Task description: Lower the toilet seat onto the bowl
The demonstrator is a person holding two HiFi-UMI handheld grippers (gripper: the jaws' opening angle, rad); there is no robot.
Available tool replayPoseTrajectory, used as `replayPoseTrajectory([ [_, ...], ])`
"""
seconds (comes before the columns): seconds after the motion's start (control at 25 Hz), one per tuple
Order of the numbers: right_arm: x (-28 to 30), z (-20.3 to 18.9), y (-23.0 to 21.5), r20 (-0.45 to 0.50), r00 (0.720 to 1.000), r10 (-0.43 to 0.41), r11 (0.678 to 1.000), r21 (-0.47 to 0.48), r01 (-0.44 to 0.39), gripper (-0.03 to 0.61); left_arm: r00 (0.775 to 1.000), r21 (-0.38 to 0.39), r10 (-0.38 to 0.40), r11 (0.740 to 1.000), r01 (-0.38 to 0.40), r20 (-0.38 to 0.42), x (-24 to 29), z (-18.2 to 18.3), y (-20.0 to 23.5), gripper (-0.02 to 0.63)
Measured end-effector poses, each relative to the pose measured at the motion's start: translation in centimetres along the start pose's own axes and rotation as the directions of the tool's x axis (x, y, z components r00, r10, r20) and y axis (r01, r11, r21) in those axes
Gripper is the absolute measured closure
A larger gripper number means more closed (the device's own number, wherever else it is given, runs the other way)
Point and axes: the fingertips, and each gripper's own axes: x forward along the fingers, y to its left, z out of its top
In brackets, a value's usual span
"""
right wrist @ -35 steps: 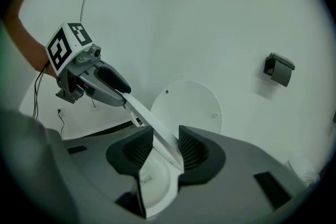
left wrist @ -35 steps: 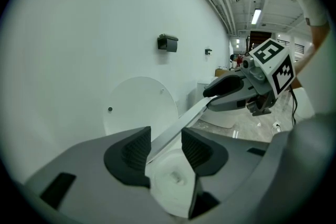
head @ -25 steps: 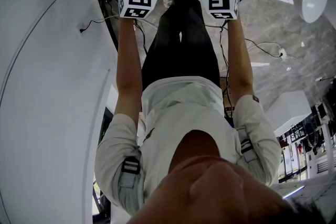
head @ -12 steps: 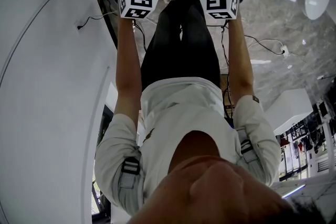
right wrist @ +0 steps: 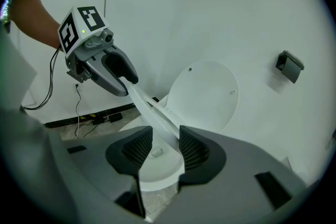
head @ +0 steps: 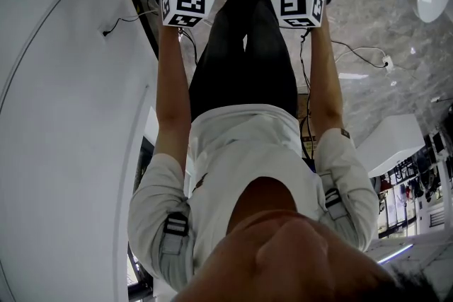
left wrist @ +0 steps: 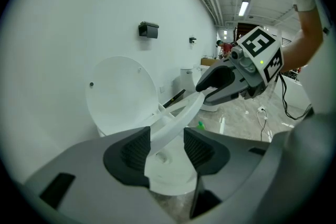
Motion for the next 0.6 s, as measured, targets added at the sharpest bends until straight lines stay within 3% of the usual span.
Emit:
replayPoseTrajectory([
  [0.2,0.1,-1.4,1.3,-0.018,1.0,0.018,1.0,-0.009,-0.018,0.402,0.999,-0.013,-0.032,0.999,0.032,-0.008,0.1,-1.5,-1.3,0.404],
  [0.4,0.3,-2.8,2.9,-0.041,0.998,0.039,0.999,-0.003,-0.039,0.397,0.994,-0.148,-0.088,0.984,0.097,0.067,-0.1,-2.3,-2.1,0.394],
  [0.6,0.3,-4.0,3.6,-0.056,0.997,0.059,0.998,-0.002,-0.059,0.394,0.994,-0.159,-0.085,0.983,0.094,0.063,0.3,-3.2,-2.9,0.394],
])
